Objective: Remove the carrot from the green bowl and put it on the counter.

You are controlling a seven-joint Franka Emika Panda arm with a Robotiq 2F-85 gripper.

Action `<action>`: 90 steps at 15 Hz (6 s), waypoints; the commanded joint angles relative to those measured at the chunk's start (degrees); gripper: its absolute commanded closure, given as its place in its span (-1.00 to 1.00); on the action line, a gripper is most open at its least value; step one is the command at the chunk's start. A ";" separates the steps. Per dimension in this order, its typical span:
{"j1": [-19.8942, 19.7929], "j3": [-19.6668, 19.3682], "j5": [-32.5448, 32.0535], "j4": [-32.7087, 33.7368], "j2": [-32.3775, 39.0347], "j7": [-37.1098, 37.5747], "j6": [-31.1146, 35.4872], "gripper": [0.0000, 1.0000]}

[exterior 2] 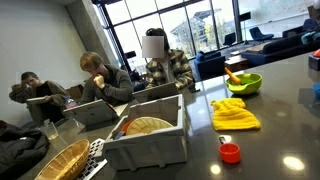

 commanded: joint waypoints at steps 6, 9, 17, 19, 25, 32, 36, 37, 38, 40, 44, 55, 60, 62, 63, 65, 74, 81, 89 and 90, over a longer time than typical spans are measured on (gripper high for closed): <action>3.47 5.12 8.63 2.28 -8.77 1.59 3.41 -1.00; 6.89 8.95 6.35 5.89 -9.09 11.45 7.18 -1.00; 3.48 6.22 -12.26 9.88 -6.38 28.54 7.66 -1.00; 1.44 4.09 -11.36 11.80 -5.25 28.01 6.49 -1.00; 12.37 -17.59 -4.07 15.75 -1.12 28.00 5.80 -1.00; 36.69 -40.51 27.62 17.38 8.01 28.66 7.73 -1.00; 46.24 -41.90 38.18 19.83 12.26 27.91 11.10 -1.00; 48.64 -42.39 40.09 20.97 13.60 27.81 11.40 -1.00; 51.32 -43.38 41.85 22.34 15.41 27.83 11.74 -1.00; 56.75 -46.07 45.39 25.32 19.53 27.82 13.09 -1.00; 66.09 -54.49 51.02 33.50 31.92 28.00 14.28 -1.00; 70.09 -78.74 61.11 48.74 56.53 28.23 7.45 -1.00; 69.06 -84.98 62.65 48.46 61.41 28.40 5.31 -1.00; 69.57 -86.58 63.51 47.35 62.94 28.38 3.29 -1.00; 70.04 -87.45 63.88 46.49 63.86 28.28 2.06 -1.00; 70.56 -88.42 64.21 45.77 65.32 28.22 -0.17 -1.00; 72.34 -91.29 66.48 42.72 69.67 27.97 -7.17 -1.00; 70.67 -91.76 66.94 44.00 72.27 28.00 -14.42 -1.00; 66.95 -91.51 69.79 49.83 73.96 28.10 -18.05 -1.00; 66.55 -91.82 70.40 50.01 74.56 28.10 -18.03 -1.00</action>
